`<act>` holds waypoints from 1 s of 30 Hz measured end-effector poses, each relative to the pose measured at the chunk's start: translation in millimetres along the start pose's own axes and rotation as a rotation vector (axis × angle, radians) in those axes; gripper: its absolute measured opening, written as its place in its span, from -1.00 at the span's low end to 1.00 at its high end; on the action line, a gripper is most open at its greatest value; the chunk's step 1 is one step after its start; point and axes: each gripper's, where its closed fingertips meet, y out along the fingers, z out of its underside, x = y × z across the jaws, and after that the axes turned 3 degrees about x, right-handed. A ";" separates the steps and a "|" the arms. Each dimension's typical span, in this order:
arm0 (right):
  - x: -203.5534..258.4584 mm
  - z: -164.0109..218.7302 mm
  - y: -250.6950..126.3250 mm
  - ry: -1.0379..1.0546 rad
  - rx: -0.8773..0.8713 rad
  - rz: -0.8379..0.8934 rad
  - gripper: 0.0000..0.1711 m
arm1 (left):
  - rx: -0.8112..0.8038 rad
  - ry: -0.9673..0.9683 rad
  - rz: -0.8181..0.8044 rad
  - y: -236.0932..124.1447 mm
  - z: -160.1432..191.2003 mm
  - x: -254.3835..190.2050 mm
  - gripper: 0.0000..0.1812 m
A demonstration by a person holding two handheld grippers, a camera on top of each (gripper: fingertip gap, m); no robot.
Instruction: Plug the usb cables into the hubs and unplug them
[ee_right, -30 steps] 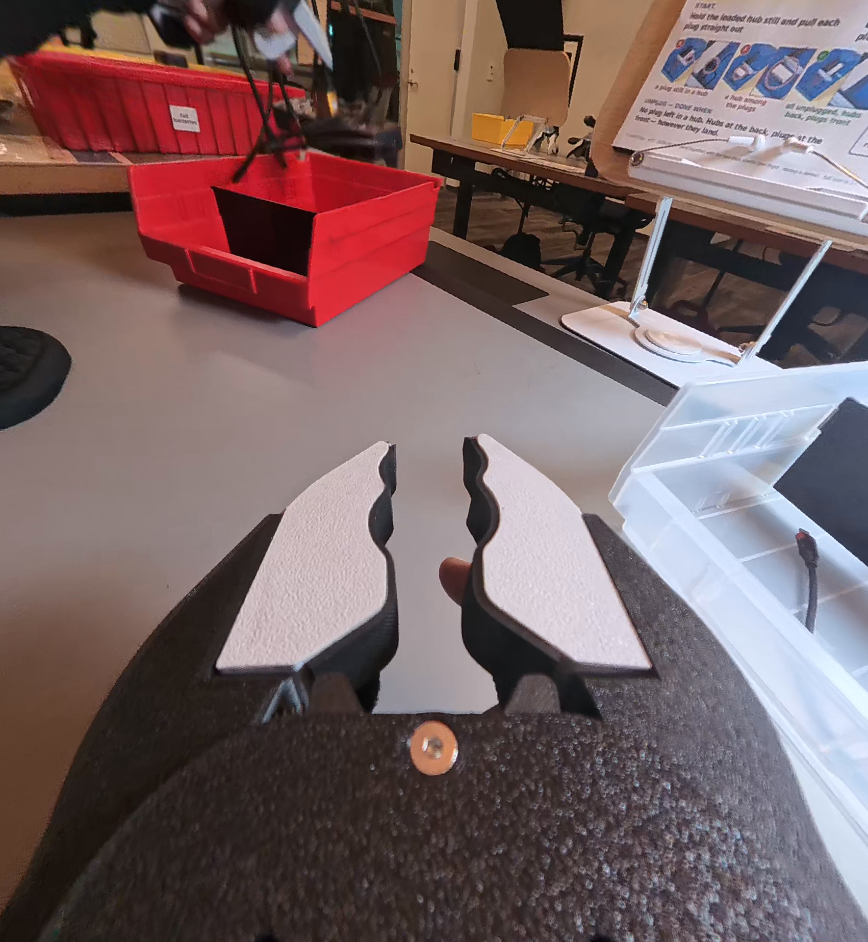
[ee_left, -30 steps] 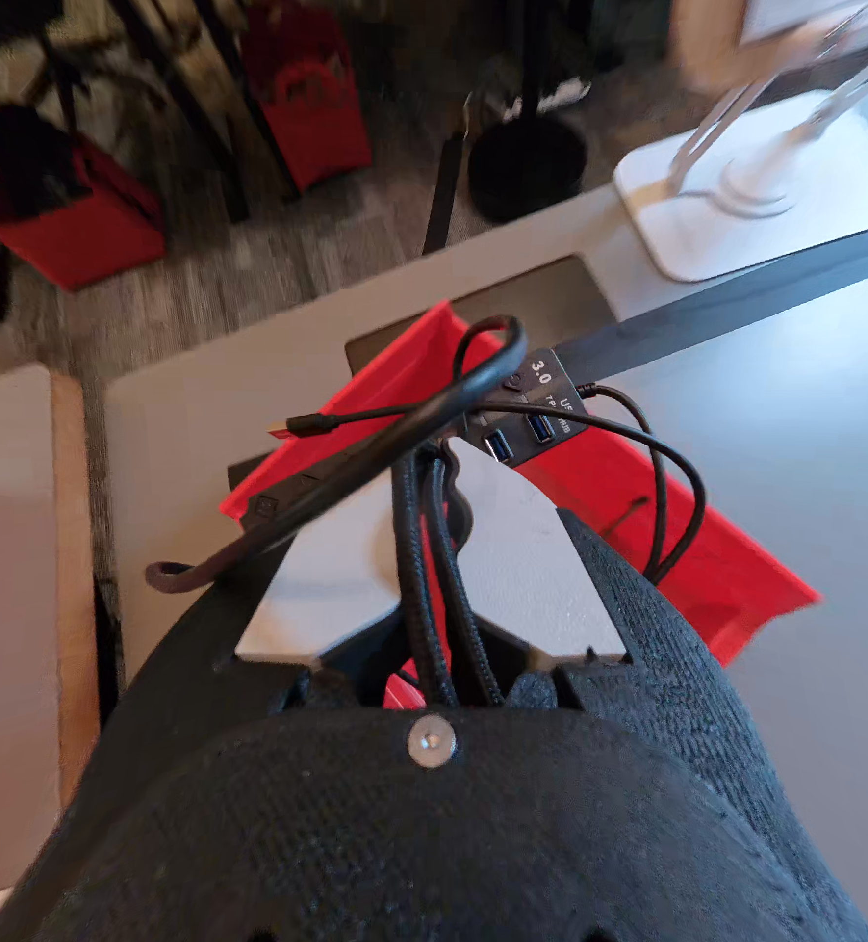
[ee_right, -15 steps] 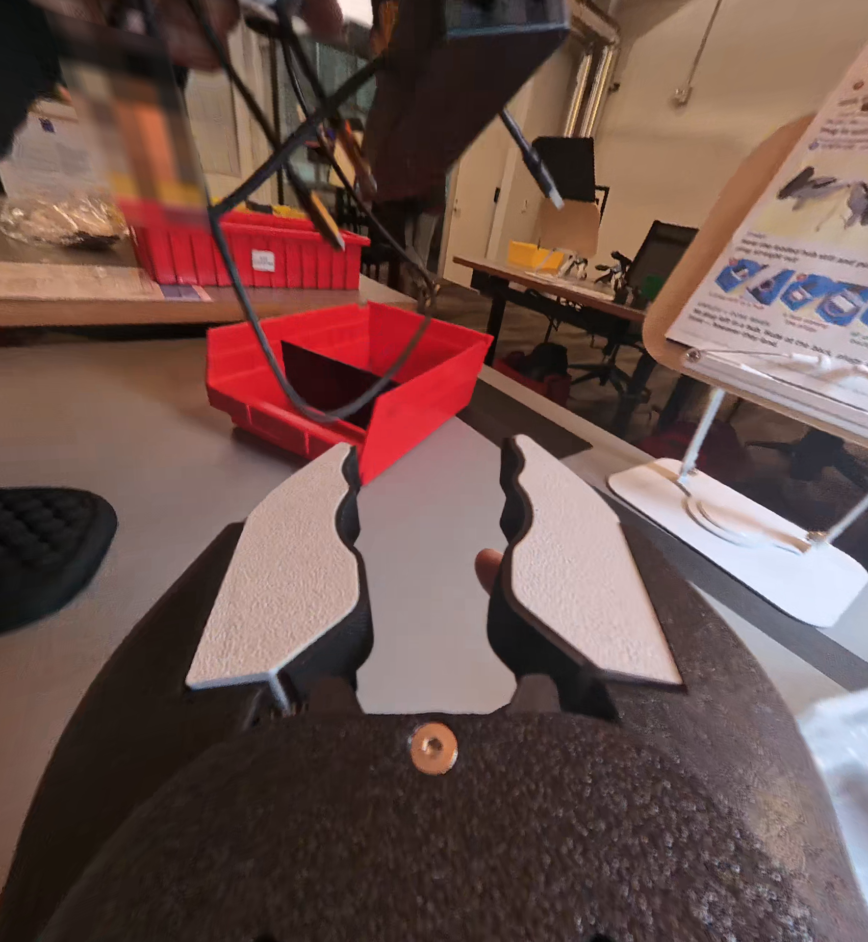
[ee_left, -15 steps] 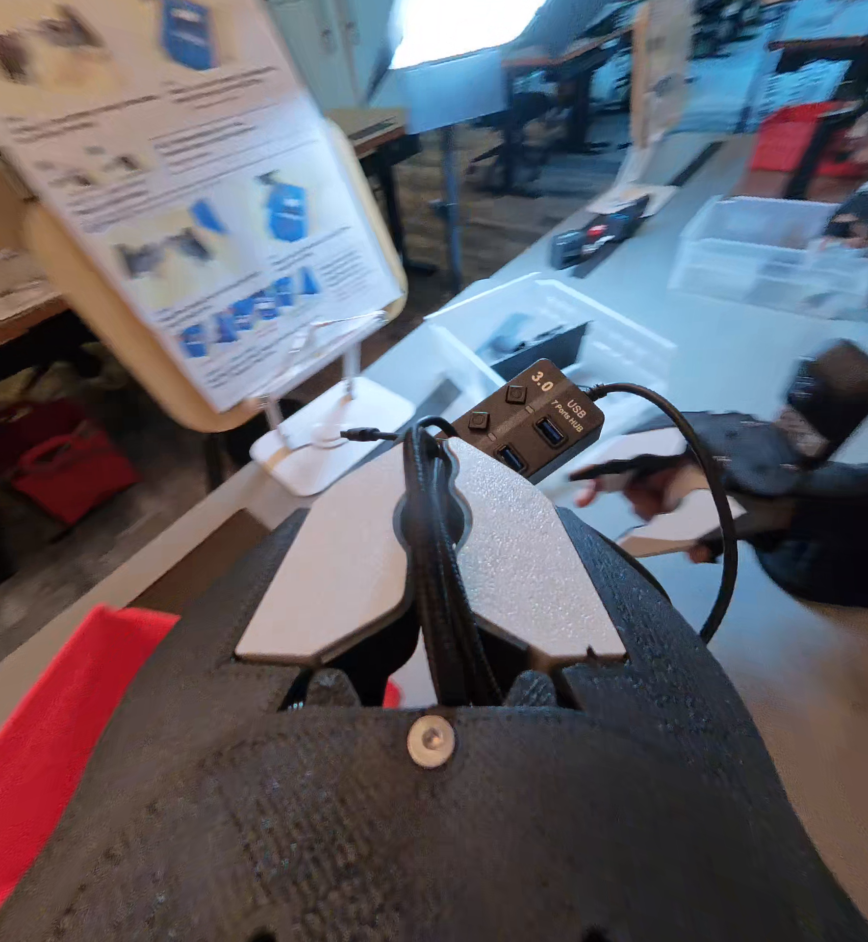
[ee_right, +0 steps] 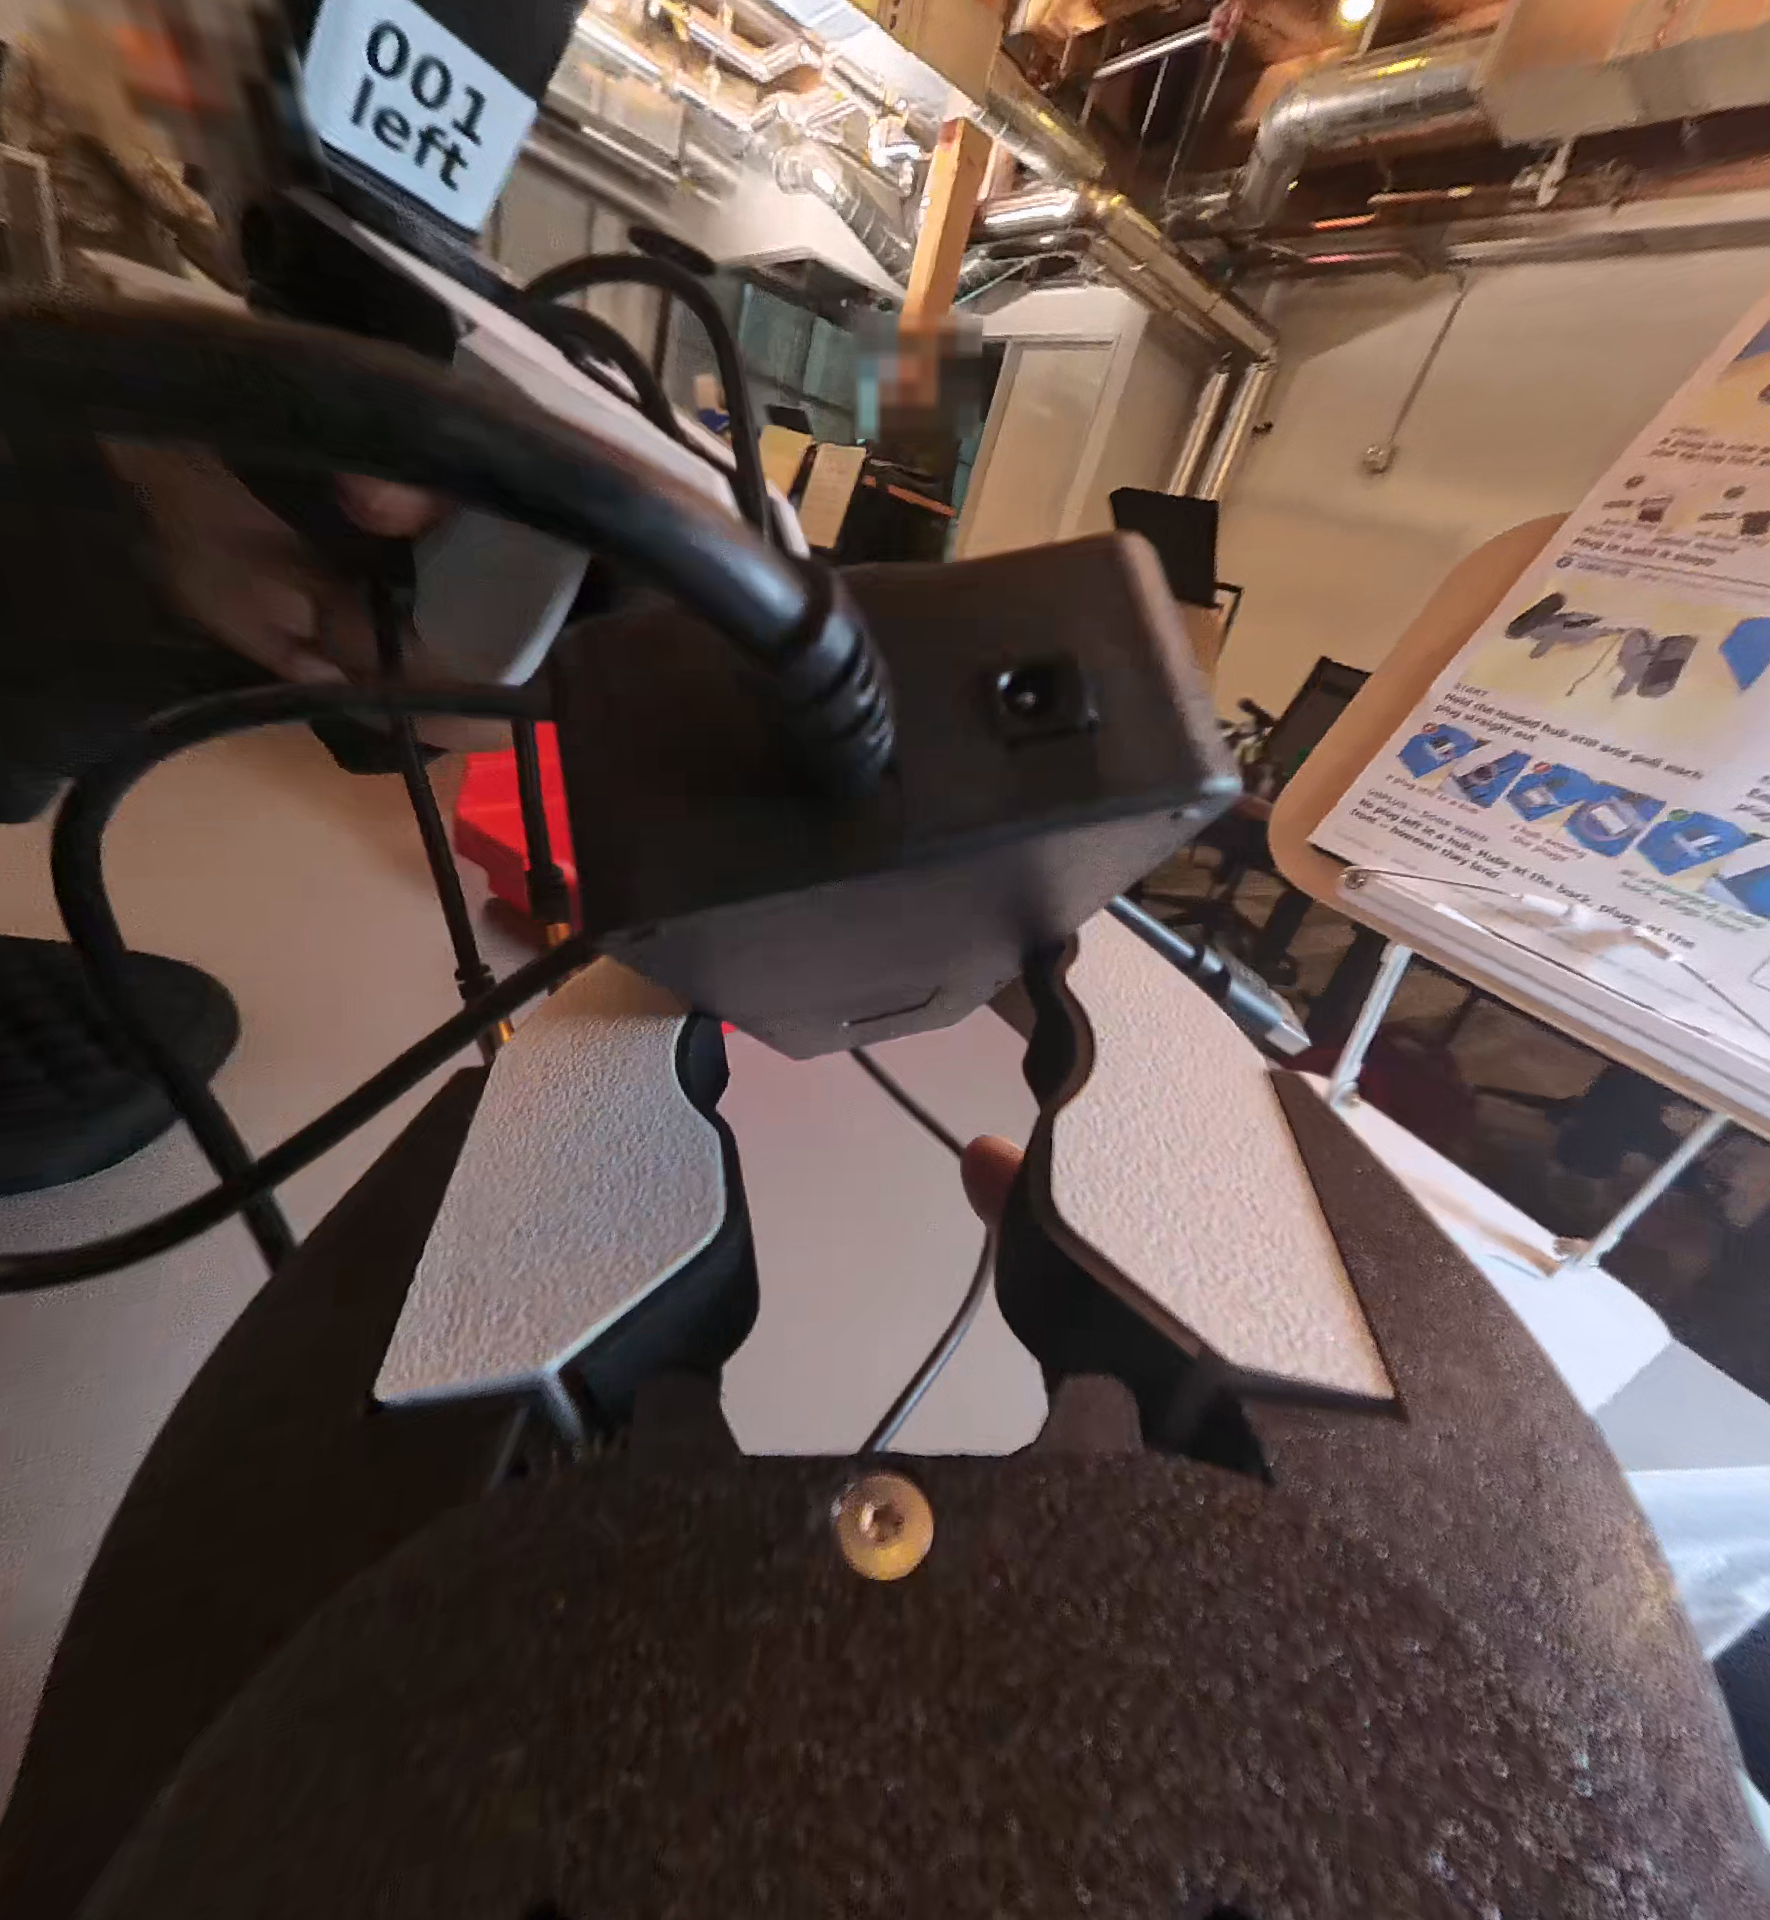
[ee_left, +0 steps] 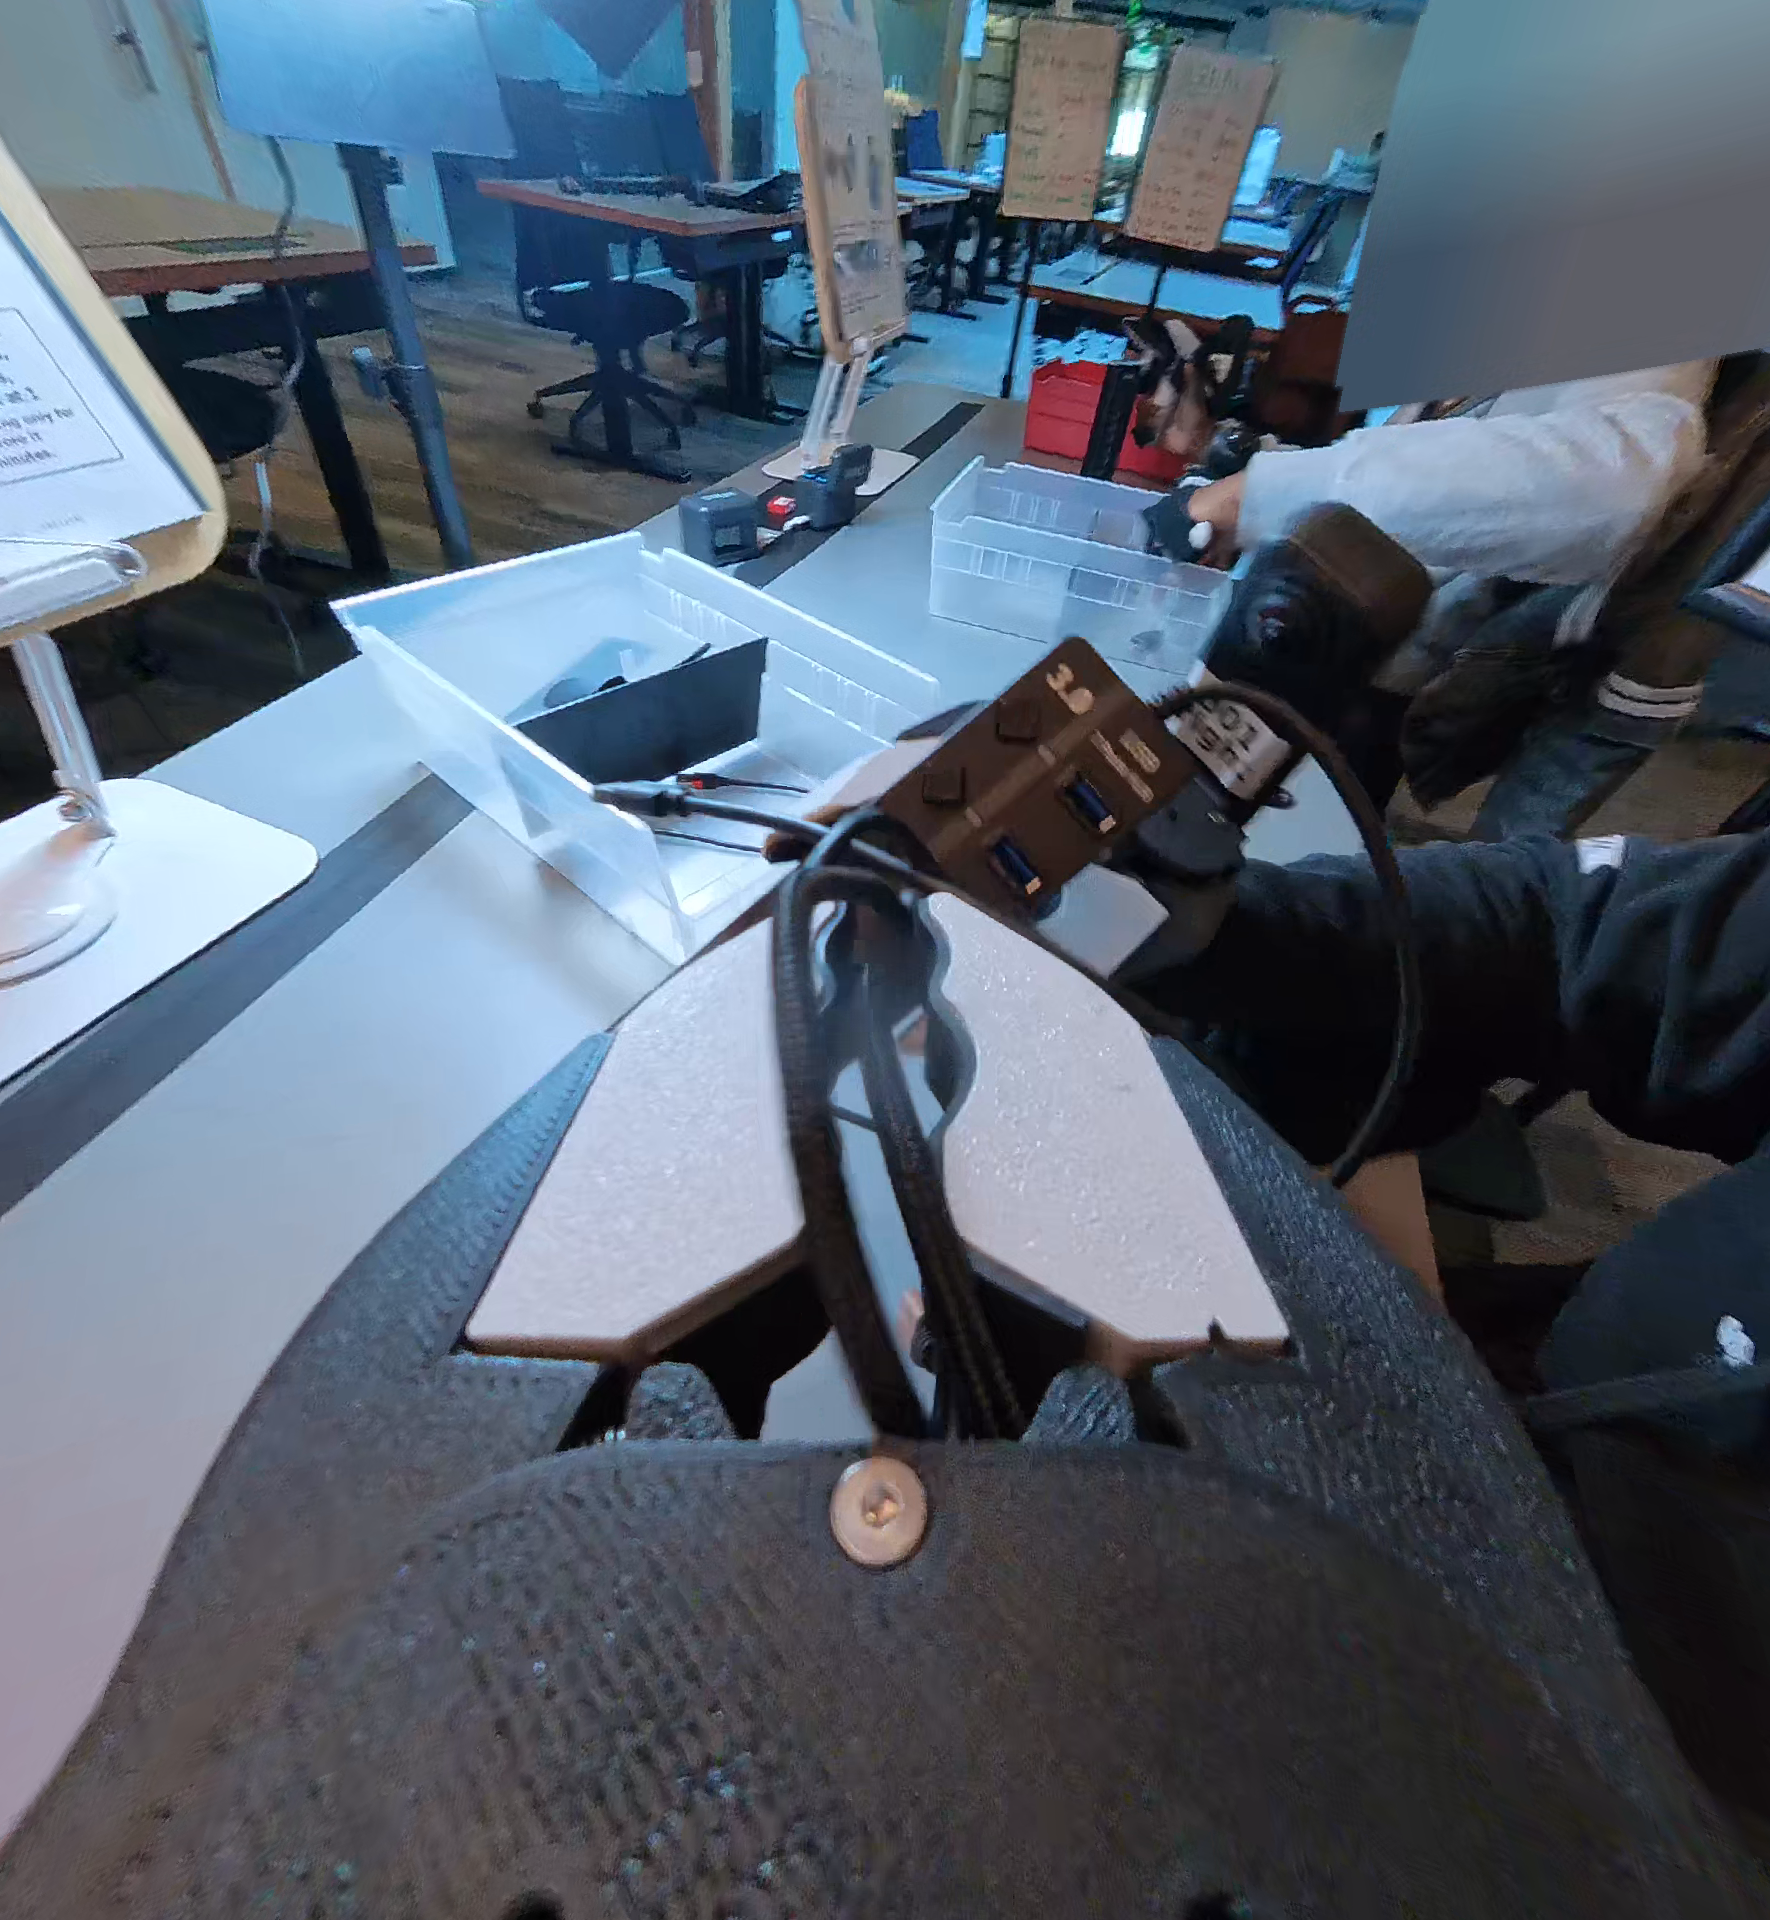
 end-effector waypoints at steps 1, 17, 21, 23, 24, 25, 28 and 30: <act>-0.9 -0.8 -2.1 0.014 0.005 -0.022 -0.35 | -0.008 -0.001 0.022 -3.9 1.7 -2.7 -0.83; 59.4 -28.2 -63.7 0.245 -0.005 -0.772 -0.34 | -0.135 -0.104 0.416 -61.5 14.9 -13.4 -0.62; 80.7 -33.2 -64.1 0.322 -0.055 -0.889 -0.34 | 0.111 -0.213 0.727 -4.0 83.7 -59.8 -0.46; 85.0 -28.2 -62.4 0.344 -0.048 -0.910 -0.34 | 0.164 -0.267 0.838 10.4 98.1 -82.0 -0.47; 87.5 -24.0 -62.2 0.344 -0.030 -0.924 -0.34 | 0.157 -0.280 0.879 13.9 98.8 -91.6 -0.49; 89.6 -21.9 -62.9 0.356 -0.023 -0.942 -0.34 | 0.154 -0.287 0.860 22.2 101.7 -94.8 -0.51; 91.9 -20.9 -62.3 0.388 -0.031 -0.960 -0.34 | 0.116 -0.337 0.822 36.5 105.6 -94.6 -0.62; 84.6 -22.4 -59.5 0.428 -0.051 -0.936 -0.34 | 0.063 -0.348 0.799 36.3 101.2 -89.9 -0.62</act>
